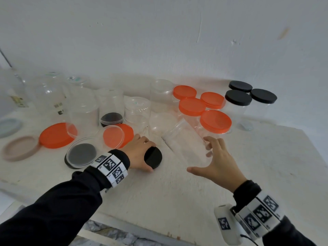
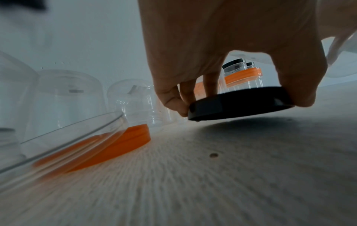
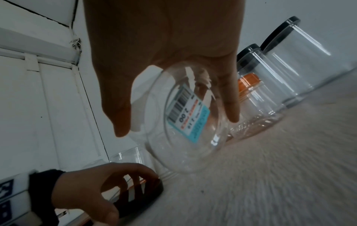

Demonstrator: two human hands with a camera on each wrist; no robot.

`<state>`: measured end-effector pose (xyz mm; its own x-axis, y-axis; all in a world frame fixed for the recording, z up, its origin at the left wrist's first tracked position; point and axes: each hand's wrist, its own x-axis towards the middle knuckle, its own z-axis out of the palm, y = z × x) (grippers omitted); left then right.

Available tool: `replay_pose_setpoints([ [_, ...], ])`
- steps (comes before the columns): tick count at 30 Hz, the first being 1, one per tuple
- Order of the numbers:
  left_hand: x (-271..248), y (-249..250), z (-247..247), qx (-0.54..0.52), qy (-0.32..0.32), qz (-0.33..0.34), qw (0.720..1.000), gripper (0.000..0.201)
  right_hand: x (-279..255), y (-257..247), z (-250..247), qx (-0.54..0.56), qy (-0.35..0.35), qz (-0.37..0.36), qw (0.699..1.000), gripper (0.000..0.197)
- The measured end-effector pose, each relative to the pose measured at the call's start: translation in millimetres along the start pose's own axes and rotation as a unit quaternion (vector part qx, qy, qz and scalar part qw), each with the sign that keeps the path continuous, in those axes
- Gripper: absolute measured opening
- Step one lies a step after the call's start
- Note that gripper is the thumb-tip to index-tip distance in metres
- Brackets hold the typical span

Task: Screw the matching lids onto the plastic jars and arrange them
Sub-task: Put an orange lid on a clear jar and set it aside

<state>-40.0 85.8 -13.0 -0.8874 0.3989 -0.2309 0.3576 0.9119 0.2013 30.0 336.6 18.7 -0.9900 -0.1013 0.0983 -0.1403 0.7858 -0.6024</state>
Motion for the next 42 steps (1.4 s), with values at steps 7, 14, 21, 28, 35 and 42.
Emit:
replay_pose_setpoints([
  [7, 1, -4, 1, -0.032, 0.053, 0.038, 0.997, 0.081, 5, 14, 6, 0.082, 0.009, 0.015, 0.997, 0.085],
  [14, -7, -6, -6, -0.171, 0.111, 0.081, 0.976, 0.089, 7, 35, 10, 0.149, -0.014, 0.044, 0.988, 0.073],
  [21, -12, -8, -9, -0.276, 0.219, 0.110, 0.929, 0.077, 4, 46, 1, 0.174, -0.052, 0.037, 0.983, 0.069],
  [28, -6, 22, -29, -0.333, 0.279, 0.178, 0.883, 0.069, -8, 59, -9, 0.181, -0.074, 0.047, 0.980, 0.073],
  [35, 5, 54, -40, -0.361, 0.274, 0.237, 0.859, 0.065, -19, 58, -11, 0.212, -0.069, 0.070, 0.972, 0.085],
  [42, 8, 84, -50, -0.354, 0.262, 0.303, 0.845, 0.061, -16, 48, -14, 0.226, -0.022, 0.047, 0.973, 0.086],
])
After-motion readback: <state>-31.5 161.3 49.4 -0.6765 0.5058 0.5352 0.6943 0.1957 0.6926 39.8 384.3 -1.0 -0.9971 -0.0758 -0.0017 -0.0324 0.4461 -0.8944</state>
